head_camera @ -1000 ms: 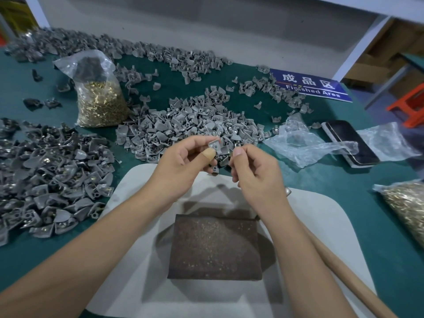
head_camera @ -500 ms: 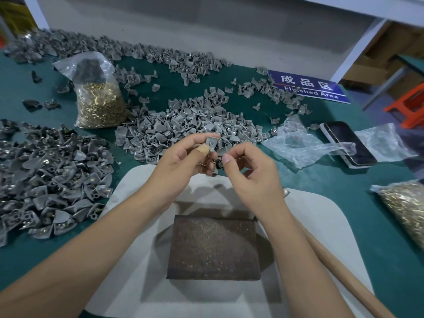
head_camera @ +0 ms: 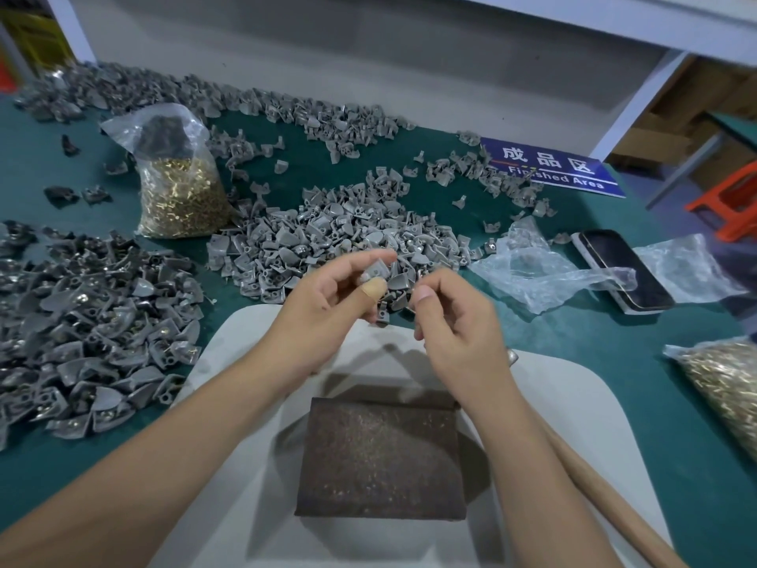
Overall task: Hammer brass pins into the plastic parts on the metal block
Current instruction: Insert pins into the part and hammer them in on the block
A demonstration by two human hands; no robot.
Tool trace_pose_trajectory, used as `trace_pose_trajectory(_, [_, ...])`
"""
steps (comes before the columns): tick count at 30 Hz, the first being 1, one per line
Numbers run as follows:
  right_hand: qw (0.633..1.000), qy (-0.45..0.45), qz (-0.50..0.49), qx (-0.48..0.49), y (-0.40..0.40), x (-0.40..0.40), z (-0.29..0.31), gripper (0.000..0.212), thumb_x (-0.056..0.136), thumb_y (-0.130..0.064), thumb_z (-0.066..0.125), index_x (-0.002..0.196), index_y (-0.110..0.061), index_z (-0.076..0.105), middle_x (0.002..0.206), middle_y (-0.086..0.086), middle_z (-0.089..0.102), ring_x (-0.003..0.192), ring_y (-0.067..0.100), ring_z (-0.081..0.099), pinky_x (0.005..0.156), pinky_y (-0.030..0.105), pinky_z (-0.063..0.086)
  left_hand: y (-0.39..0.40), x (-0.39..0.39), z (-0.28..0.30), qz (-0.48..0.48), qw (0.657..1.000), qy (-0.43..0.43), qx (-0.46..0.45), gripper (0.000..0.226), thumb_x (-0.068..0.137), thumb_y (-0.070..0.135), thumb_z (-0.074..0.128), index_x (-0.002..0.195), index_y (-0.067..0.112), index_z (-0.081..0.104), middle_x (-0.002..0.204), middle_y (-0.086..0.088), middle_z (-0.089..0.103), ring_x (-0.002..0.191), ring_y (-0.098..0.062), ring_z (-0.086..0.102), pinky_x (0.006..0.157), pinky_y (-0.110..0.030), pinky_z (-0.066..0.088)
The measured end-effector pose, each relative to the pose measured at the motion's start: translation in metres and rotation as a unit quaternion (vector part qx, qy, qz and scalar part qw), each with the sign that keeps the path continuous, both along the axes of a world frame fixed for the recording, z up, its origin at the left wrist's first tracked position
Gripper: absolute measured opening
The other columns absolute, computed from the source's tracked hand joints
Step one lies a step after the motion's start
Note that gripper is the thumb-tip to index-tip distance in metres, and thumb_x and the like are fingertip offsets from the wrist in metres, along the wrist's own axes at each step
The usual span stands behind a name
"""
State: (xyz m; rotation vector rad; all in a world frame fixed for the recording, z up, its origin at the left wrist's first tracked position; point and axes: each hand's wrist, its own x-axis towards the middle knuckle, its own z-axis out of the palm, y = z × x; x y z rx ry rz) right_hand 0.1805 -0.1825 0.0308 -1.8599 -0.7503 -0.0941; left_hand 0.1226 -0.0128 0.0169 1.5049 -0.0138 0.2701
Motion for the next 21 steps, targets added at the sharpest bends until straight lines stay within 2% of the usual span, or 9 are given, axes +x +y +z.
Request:
trace_pose_trajectory(2, [1.0,0.001,-0.017,0.0,0.0004,0.0012,-0.0004,0.036,0.102,-0.033,0.043,0.073,-0.012,0.052,0.06,0.007,0.049,0.054,0.024,0.045,0.051,0.037,0.036,-0.001,-0.0005,0.0007,0.0,1.0,-0.002,0.0,0.031,0.1,0.027,0.061,0.128,0.036,0.068,0.085,0.009,0.069,0.08,-0.008,0.061,0.082,-0.025,0.053])
trace_pose_trajectory(4, [0.999,-0.006,-0.034,-0.002,0.0011,0.0022,-0.0012,0.04,0.103,-0.034,0.043,0.072,-0.012,0.054,0.059,0.005,0.051,0.052,0.017,0.045,0.049,0.03,0.036,-0.0026,-0.0009,0.0011,0.009,1.0,-0.001,0.001,0.033,0.098,0.031,0.062,0.131,0.032,0.067,0.09,0.007,0.073,0.083,-0.007,0.065,0.083,-0.022,0.054])
trace_pose_trajectory(6, [0.999,-0.005,-0.046,0.001,0.0011,0.0031,-0.0029,0.035,0.103,-0.034,0.049,0.076,-0.017,0.062,0.062,-0.001,0.057,0.055,0.011,0.052,0.051,0.027,0.041,-0.0033,-0.001,0.0002,0.02,1.0,-0.002,0.016,0.039,0.097,0.026,0.064,0.135,0.026,0.064,0.097,-0.002,0.076,0.087,-0.009,0.07,0.083,-0.021,0.055])
trace_pose_trajectory(9, [0.998,0.002,-0.057,0.008,0.0019,0.0036,-0.0052,0.021,0.102,-0.03,0.06,0.086,-0.023,0.072,0.073,-0.005,0.069,0.068,0.016,0.065,0.063,0.039,0.054,-0.0042,-0.0008,0.0009,0.016,1.0,-0.006,-0.006,0.037,0.095,0.018,0.068,0.132,0.02,0.062,0.101,-0.012,0.075,0.089,-0.018,0.074,0.08,-0.023,0.056])
trace_pose_trajectory(11, [0.998,0.004,-0.059,0.016,0.002,0.004,-0.0057,0.013,0.099,-0.024,0.067,0.089,-0.022,0.075,0.078,-0.008,0.072,0.074,0.015,0.069,0.068,0.037,0.057,-0.0044,0.0001,0.0019,0.017,0.999,-0.004,-0.032,0.03,0.091,0.021,0.07,0.119,0.013,0.062,0.092,-0.01,0.076,0.083,-0.021,0.074,0.075,-0.026,0.058])
trace_pose_trajectory(14, [0.998,-0.002,-0.057,0.019,0.001,0.005,-0.0056,0.008,0.092,-0.014,0.074,0.091,-0.022,0.076,0.081,-0.014,0.072,0.077,0.013,0.07,0.071,0.027,0.057,-0.0042,0.0015,0.0007,0.018,0.999,-0.012,-0.036,0.023,0.089,0.022,0.068,0.108,0.009,0.065,0.084,-0.009,0.076,0.077,-0.02,0.073,0.071,-0.026,0.058])
trace_pose_trajectory(21, [0.999,-0.011,-0.051,0.01,0.002,0.0074,-0.0055,0.021,0.088,-0.002,0.073,0.096,-0.022,0.075,0.089,-0.011,0.074,0.087,0.013,0.07,0.079,0.026,0.056,-0.0037,0.0014,0.0014,0.018,1.0,-0.01,-0.022,0.017,0.1,0.011,0.06,0.114,0.013,0.07,0.091,-0.004,0.078,0.084,-0.019,0.075,0.074,-0.023,0.058])
